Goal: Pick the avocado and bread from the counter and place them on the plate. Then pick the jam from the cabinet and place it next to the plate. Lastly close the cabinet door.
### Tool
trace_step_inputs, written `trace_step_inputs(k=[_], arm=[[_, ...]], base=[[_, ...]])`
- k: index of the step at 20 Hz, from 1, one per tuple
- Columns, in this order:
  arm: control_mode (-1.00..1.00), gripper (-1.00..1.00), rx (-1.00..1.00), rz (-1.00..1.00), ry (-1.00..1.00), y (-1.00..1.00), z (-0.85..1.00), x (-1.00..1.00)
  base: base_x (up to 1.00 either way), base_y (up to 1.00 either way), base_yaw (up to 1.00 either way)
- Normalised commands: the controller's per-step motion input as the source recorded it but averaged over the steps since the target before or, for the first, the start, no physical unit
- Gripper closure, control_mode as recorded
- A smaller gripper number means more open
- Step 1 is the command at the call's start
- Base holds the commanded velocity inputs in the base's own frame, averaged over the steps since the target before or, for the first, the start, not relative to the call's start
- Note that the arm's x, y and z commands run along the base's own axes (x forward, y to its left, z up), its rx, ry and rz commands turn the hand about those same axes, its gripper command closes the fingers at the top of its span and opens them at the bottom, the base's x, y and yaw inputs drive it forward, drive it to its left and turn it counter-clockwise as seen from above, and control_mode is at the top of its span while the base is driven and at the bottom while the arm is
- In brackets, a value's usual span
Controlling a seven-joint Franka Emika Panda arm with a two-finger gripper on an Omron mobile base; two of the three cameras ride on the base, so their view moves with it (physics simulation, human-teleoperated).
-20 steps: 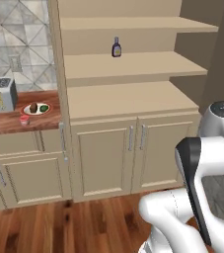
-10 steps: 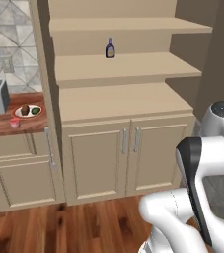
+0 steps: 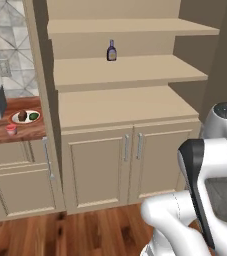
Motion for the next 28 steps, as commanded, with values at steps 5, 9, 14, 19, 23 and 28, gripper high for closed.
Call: trace_step_inputs(k=[5, 9, 14, 19, 23, 28], arm=[[1.00, -1.00, 0.00, 0.00, 0.00, 0.00, 0.00, 0.00], [1.00, -1.00, 0.00, 0.00, 0.00, 0.00, 0.00, 0.00], [1.00, -1.00, 0.00, 0.00, 0.00, 0.00, 0.00, 0.00], [1.00, -1.00, 0.00, 0.00, 0.00, 0.00, 0.00, 0.00], [1.00, -1.00, 0.00, 0.00, 0.00, 0.00, 0.00, 0.00], [1.00, -1.00, 0.00, 0.00, 0.00, 0.00, 0.00, 0.00]], base=[[0.32, -0.20, -0.02], [0.31, -0.23, -0.02], [0.28, -0.24, -0.02], [0.26, -0.23, -0.02], [0.26, -0.24, -0.02], [0.31, -0.22, -0.02]])
